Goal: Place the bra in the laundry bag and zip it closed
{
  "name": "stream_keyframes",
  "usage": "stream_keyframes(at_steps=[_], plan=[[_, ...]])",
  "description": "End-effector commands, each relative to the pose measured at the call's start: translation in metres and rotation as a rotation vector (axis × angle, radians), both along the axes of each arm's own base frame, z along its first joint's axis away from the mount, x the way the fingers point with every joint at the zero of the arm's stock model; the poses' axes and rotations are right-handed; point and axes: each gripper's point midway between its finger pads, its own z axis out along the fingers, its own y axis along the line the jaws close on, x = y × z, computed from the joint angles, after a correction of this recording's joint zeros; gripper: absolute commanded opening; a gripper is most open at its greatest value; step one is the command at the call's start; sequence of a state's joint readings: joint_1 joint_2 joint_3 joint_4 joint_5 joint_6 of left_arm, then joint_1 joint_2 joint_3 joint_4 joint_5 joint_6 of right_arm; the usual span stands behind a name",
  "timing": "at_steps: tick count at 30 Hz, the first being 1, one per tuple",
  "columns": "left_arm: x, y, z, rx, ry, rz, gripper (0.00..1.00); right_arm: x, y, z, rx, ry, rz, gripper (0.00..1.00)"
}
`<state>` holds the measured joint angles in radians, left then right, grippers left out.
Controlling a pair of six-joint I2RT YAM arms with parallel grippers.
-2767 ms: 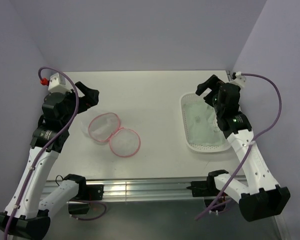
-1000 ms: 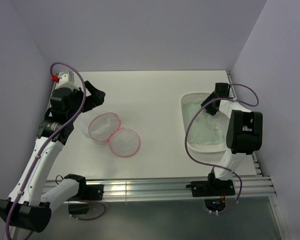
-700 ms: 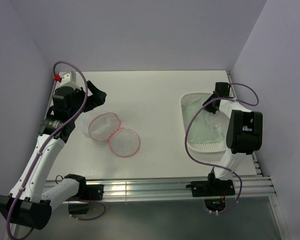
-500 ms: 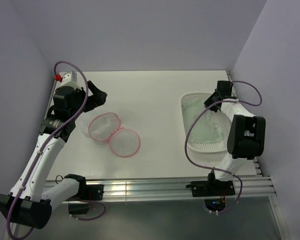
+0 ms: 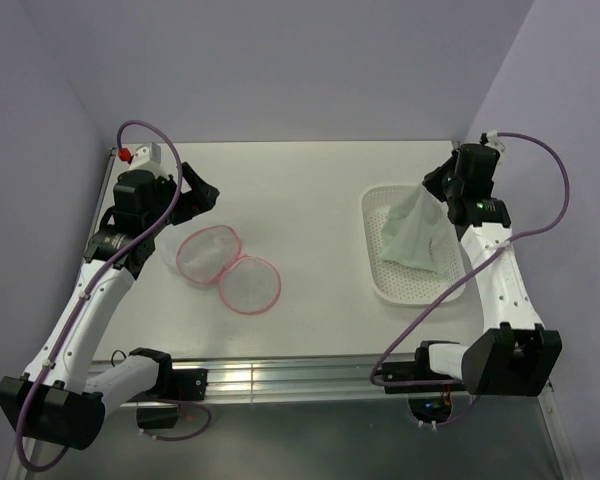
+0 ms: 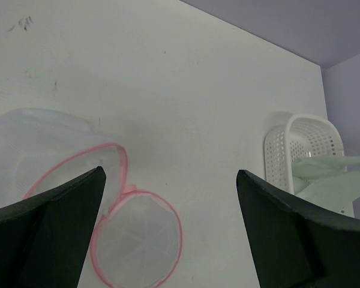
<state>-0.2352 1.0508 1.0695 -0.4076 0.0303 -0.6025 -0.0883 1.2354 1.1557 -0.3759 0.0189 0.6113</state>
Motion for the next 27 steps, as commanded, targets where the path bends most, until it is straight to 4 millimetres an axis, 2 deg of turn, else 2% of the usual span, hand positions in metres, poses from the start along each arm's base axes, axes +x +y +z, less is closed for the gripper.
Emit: stream_keyframes(at_steps=[1, 3, 4, 5, 6, 9, 10, 12, 13, 16, 18, 19, 21, 22, 23, 24, 25, 26, 27], plan=[[0.0, -0.005, 0.024, -0.03, -0.063, -0.018, 0.99, -0.016, 0.021, 0.063, -0.047, -0.115, 0.057, 0.0], [0.0, -0.006, 0.023, -0.033, -0.06, -0.022, 0.99, -0.023, 0.039, 0.079, -0.058, -0.135, 0.099, 0.0], [0.0, -0.007, 0.023, -0.034, -0.058, -0.025, 0.98, -0.026, 0.044, 0.101, -0.061, -0.18, 0.109, 0.0], [0.0, -0.007, 0.022, -0.033, -0.057, -0.024, 0.98, -0.031, 0.054, 0.108, -0.066, -0.182, 0.137, 0.0], [0.0, -0.006, 0.023, -0.033, -0.059, -0.022, 0.98, -0.036, 0.056, 0.129, -0.075, -0.214, 0.138, 0.0], [-0.001, -0.006, 0.024, -0.032, -0.064, -0.021, 0.99, -0.045, 0.071, 0.158, -0.074, -0.269, 0.177, 0.0], [-0.001, -0.006, 0.024, -0.032, -0.064, -0.021, 0.99, -0.049, 0.074, 0.177, -0.071, -0.309, 0.187, 0.0], [-0.001, -0.006, 0.024, -0.031, -0.063, -0.023, 0.99, -0.055, 0.083, 0.191, -0.07, -0.329, 0.214, 0.0], [0.0, -0.006, 0.024, -0.031, -0.063, -0.023, 0.99, -0.058, 0.084, 0.206, -0.072, -0.356, 0.212, 0.0], [-0.001, -0.007, 0.024, -0.033, -0.063, -0.029, 0.99, -0.056, 0.083, 0.21, -0.095, -0.346, 0.2, 0.0], [-0.001, -0.008, 0.023, -0.035, -0.061, -0.035, 0.99, -0.049, 0.075, 0.197, -0.126, -0.307, 0.161, 0.0], [-0.001, -0.009, 0.024, -0.036, -0.063, -0.038, 0.99, -0.039, 0.071, 0.175, -0.143, -0.254, 0.144, 0.0], [-0.001, -0.008, 0.024, -0.034, -0.063, -0.037, 0.99, -0.027, 0.065, 0.148, -0.141, -0.199, 0.145, 0.02], [-0.001, -0.008, 0.024, -0.033, -0.064, -0.037, 0.99, -0.018, 0.062, 0.112, -0.135, -0.118, 0.154, 0.05], [-0.002, -0.008, 0.025, -0.033, -0.065, -0.037, 0.99, -0.01, 0.05, 0.099, -0.129, -0.103, 0.134, 0.08], [-0.002, -0.008, 0.024, -0.032, -0.062, -0.039, 0.99, -0.004, 0.043, 0.082, -0.134, -0.073, 0.12, 0.17], [-0.002, -0.008, 0.024, -0.033, -0.062, -0.039, 0.99, 0.004, 0.037, 0.049, -0.142, -0.01, 0.116, 0.24], [-0.002, -0.009, 0.024, -0.033, -0.062, -0.042, 0.99, 0.008, 0.026, 0.035, -0.142, 0.019, 0.099, 0.29], [-0.002, -0.009, 0.024, -0.034, -0.064, -0.044, 0.99, 0.01, 0.027, 0.011, -0.129, 0.066, 0.124, 0.38]])
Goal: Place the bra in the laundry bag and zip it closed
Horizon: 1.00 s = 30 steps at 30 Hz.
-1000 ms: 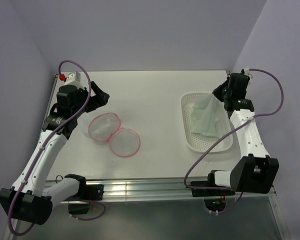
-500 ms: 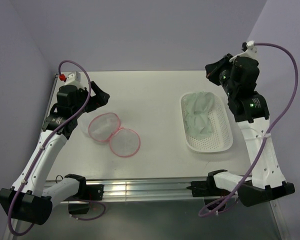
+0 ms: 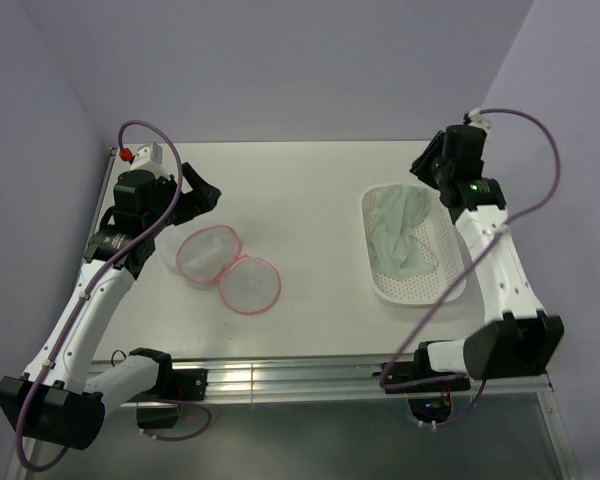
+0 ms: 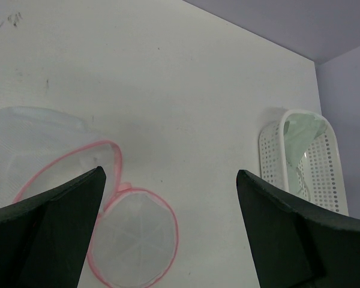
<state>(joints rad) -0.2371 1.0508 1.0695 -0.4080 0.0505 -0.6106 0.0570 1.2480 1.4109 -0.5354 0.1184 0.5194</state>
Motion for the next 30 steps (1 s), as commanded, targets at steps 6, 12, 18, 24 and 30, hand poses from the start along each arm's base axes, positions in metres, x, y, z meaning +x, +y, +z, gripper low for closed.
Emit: stream_keyframes(at_steps=[6, 12, 18, 24, 30], plan=[[0.0, -0.007, 0.021, -0.02, -0.06, -0.04, 0.99, 0.036, 0.004, -0.157, 0.011, 0.322, 0.104, 0.66], [0.001, -0.007, 0.02, -0.015, -0.058, -0.041, 0.99, 0.037, 0.008, -0.207, 0.047, 0.396, 0.103, 0.71], [0.001, -0.009, 0.018, -0.018, -0.051, -0.049, 0.99, 0.029, 0.004, -0.226, 0.03, 0.42, 0.09, 0.75], [0.002, -0.011, 0.015, -0.021, -0.044, -0.056, 0.99, 0.018, 0.008, -0.248, 0.046, 0.445, 0.11, 0.75], [0.003, -0.012, 0.013, -0.024, -0.037, -0.059, 0.99, 0.017, 0.01, -0.26, 0.062, 0.455, 0.11, 0.73]])
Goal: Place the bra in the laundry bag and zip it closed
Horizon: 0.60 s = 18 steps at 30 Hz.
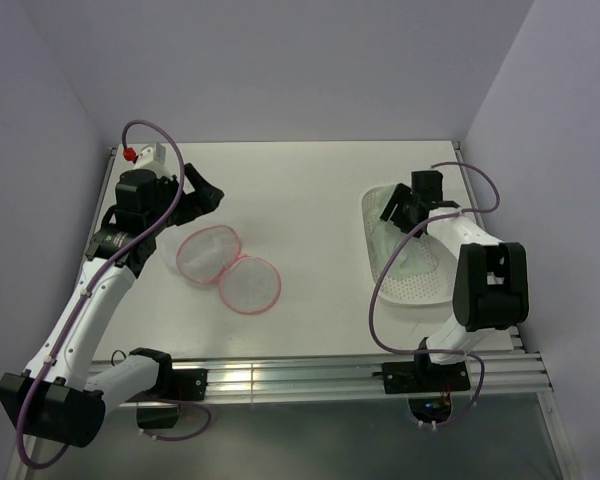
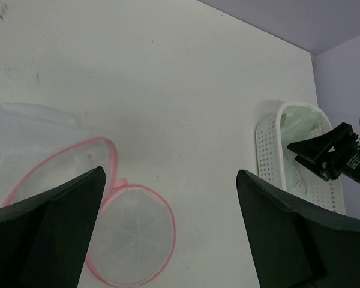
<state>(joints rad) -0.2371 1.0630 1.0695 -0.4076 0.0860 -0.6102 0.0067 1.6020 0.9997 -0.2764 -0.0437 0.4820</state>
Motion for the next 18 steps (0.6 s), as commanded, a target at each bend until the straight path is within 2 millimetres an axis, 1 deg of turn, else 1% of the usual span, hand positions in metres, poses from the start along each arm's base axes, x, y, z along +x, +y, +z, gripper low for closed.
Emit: stream_keyframes(at_steps=[1, 2, 5, 9, 11, 12, 13, 14, 15, 16, 18], plan=[[0.003, -0.006, 0.017, -0.015, -0.053, -0.026, 0.99, 0.015, 0.004, 0.002, 0.018, -0.058, 0.005, 0.72], [0.003, -0.006, 0.016, -0.015, -0.05, -0.026, 0.99, 0.016, 0.004, -0.004, 0.023, -0.041, 0.004, 0.7], [0.003, -0.005, 0.016, -0.012, -0.051, -0.023, 0.99, 0.017, 0.005, -0.014, 0.029, -0.022, 0.005, 0.68], [0.003, -0.006, 0.017, -0.014, -0.053, -0.026, 0.99, 0.019, 0.001, -0.015, 0.008, -0.016, -0.012, 0.67], [0.003, -0.007, 0.016, -0.015, -0.05, -0.029, 0.99, 0.02, 0.0, -0.012, 0.002, -0.029, -0.015, 0.63], [0.003, -0.007, 0.015, -0.014, -0.048, -0.029, 0.99, 0.021, 0.0, -0.011, 0.005, -0.033, -0.016, 0.59], [0.003, -0.007, 0.016, -0.015, -0.051, -0.029, 0.99, 0.021, 0.0, -0.012, 0.004, -0.03, -0.017, 0.42], [0.003, -0.007, 0.016, -0.015, -0.05, -0.029, 0.98, 0.023, 0.0, -0.013, 0.005, -0.024, -0.018, 0.33], [0.003, -0.007, 0.016, -0.014, -0.05, -0.027, 0.99, 0.023, 0.0, -0.014, 0.007, -0.021, -0.016, 0.28], [0.003, -0.006, 0.014, -0.013, -0.047, -0.026, 0.99, 0.024, 0.001, -0.013, 0.009, -0.021, -0.015, 0.17], [0.003, -0.006, 0.015, -0.011, -0.049, -0.023, 0.99, 0.023, 0.002, -0.013, 0.016, -0.015, -0.017, 0.08]])
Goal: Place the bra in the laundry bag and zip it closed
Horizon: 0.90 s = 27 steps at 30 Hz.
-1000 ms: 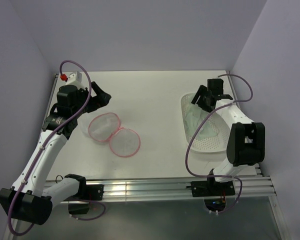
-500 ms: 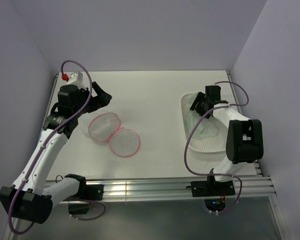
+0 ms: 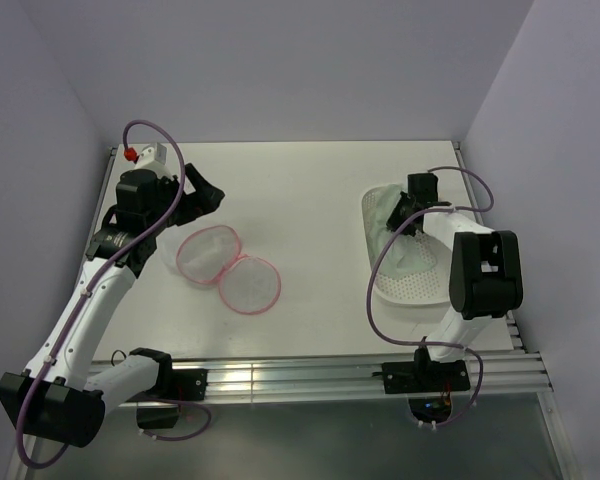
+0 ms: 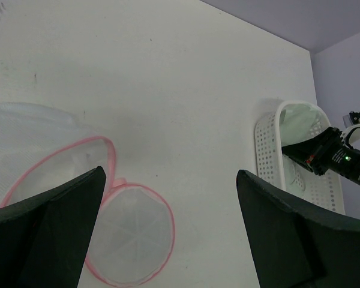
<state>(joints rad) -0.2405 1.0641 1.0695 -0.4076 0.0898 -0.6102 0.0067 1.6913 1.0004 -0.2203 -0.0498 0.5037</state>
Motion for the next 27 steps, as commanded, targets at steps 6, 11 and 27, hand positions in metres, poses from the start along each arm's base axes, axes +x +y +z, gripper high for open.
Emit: stream_keyframes(at_steps=[6, 11, 27], plan=[[0.003, -0.005, 0.015, -0.009, -0.049, -0.017, 0.98, 0.012, -0.004, 0.064, -0.017, -0.124, -0.021, 0.0], [0.003, -0.005, 0.015, -0.004, -0.049, -0.015, 0.98, 0.006, -0.008, 0.149, -0.027, -0.293, -0.036, 0.0], [0.005, -0.007, 0.013, -0.005, -0.042, -0.015, 0.98, -0.038, 0.017, 0.343, 0.045, -0.642, 0.072, 0.0]])
